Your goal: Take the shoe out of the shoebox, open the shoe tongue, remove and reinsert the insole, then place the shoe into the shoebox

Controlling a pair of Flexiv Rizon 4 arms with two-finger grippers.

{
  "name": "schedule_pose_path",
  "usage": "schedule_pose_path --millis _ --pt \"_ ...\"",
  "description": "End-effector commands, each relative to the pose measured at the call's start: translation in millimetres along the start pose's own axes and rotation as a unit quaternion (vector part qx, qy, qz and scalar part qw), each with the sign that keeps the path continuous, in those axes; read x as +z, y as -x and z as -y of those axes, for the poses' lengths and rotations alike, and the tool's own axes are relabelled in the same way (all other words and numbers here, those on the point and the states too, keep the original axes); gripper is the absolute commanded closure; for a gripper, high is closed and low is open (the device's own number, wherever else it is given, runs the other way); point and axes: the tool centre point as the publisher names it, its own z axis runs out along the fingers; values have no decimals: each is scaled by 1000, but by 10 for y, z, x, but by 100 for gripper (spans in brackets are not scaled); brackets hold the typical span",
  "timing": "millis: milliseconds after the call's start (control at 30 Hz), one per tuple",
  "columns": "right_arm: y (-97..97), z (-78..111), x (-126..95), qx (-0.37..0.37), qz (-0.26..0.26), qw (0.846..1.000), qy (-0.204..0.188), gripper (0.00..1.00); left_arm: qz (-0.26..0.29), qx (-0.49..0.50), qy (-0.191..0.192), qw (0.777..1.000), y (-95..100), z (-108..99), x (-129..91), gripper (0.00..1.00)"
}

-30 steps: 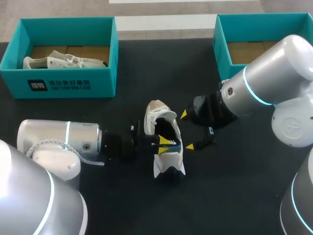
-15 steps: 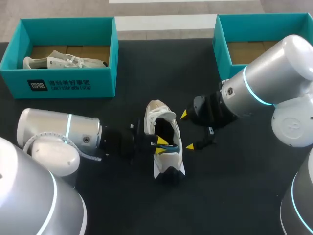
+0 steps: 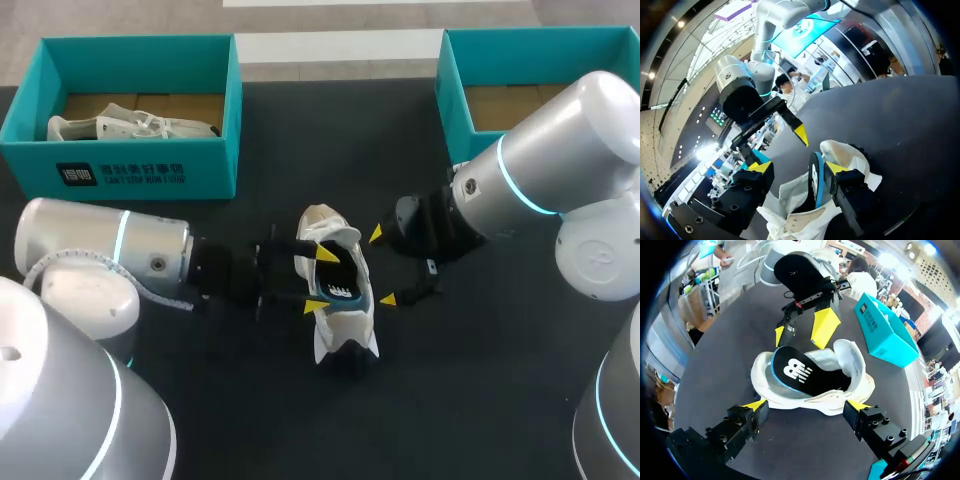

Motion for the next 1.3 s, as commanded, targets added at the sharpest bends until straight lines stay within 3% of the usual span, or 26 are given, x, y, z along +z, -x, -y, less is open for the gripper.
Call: schedule_pose_path --millis 33,367,533,733,1000,1133,1200,1300 --pt "-12 1 12 0 2 1000 0 0 -24 0 4 1000 79 23 -43 26" --pt "-12 1 12 0 2 1000 0 0 -36 10 -2 999 109 131 -24 25" --pt "-12 1 12 0 2 1000 0 0 -72 0 -3 997 206 119 -155 20" --pt "-12 1 12 0 2 1000 0 0 -168 -11 -16 986 355 55 -279 21" --pt "-12 1 12 0 2 1000 0 0 -328 52 -10 943 472 70 -214 25" --pt "-12 1 12 0 2 1000 0 0 -364 72 -5 929 597 112 -210 18" --pt "-12 1 12 0 2 1000 0 0 -388 74 3 919 681 97 -242 7" --pt "-12 1 12 0 2 1000 0 0 -417 64 4 907 734 139 -306 0"
